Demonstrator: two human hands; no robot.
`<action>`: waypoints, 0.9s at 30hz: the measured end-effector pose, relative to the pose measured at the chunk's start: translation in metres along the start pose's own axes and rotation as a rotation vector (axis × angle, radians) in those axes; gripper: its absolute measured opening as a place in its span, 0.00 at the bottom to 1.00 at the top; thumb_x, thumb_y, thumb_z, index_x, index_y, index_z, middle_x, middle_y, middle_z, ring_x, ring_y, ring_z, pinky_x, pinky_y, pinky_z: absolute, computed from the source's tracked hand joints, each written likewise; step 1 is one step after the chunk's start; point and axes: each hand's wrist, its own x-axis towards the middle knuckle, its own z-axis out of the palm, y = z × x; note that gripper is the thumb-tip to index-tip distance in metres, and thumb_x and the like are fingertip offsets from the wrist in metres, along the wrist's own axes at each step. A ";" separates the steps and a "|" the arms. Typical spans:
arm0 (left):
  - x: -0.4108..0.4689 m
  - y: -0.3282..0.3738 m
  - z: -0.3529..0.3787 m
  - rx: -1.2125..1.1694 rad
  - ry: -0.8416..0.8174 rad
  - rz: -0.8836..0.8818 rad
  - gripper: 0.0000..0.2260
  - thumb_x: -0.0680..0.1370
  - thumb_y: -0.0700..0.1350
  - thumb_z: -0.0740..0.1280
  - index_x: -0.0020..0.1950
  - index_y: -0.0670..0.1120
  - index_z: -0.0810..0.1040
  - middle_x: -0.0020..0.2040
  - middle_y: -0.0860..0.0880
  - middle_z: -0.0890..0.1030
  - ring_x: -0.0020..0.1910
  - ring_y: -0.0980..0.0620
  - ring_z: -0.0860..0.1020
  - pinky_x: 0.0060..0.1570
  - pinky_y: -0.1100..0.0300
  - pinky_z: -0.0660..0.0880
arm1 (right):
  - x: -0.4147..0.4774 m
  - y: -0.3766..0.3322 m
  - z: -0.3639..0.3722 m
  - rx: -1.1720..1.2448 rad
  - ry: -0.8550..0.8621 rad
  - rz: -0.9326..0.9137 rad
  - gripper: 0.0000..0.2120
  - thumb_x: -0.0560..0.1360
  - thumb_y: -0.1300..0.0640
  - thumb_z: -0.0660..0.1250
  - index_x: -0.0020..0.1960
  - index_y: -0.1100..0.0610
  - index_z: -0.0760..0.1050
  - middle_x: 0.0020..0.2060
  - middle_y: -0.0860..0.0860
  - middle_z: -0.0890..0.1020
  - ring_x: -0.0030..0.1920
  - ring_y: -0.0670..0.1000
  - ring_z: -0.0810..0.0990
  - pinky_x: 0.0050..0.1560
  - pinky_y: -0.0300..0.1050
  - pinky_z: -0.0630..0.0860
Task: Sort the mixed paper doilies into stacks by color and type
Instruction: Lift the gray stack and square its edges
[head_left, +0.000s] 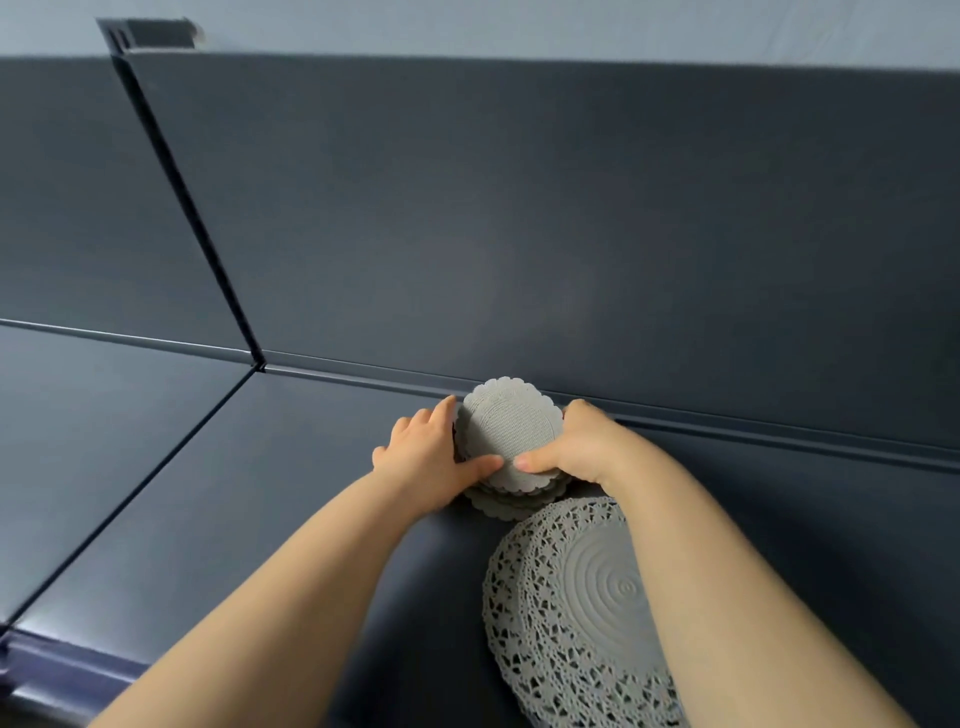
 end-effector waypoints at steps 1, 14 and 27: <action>0.000 0.000 0.000 -0.005 0.002 0.001 0.40 0.68 0.68 0.65 0.74 0.56 0.53 0.68 0.53 0.67 0.68 0.47 0.62 0.59 0.45 0.65 | -0.001 -0.001 0.001 -0.006 0.016 -0.010 0.37 0.59 0.50 0.79 0.61 0.61 0.66 0.56 0.53 0.74 0.50 0.52 0.75 0.47 0.45 0.71; -0.014 -0.011 0.005 -0.278 0.124 0.133 0.36 0.68 0.60 0.71 0.71 0.49 0.62 0.61 0.52 0.75 0.59 0.51 0.74 0.57 0.53 0.72 | -0.010 0.004 0.018 0.349 0.123 -0.134 0.29 0.58 0.58 0.77 0.54 0.51 0.67 0.52 0.49 0.76 0.51 0.50 0.76 0.52 0.51 0.76; -0.059 -0.119 -0.104 -1.107 -0.093 0.337 0.24 0.66 0.49 0.73 0.61 0.50 0.72 0.55 0.54 0.81 0.55 0.58 0.78 0.49 0.67 0.76 | -0.096 -0.100 0.097 0.461 0.307 -0.405 0.26 0.57 0.50 0.74 0.51 0.40 0.66 0.49 0.42 0.77 0.50 0.41 0.77 0.46 0.38 0.74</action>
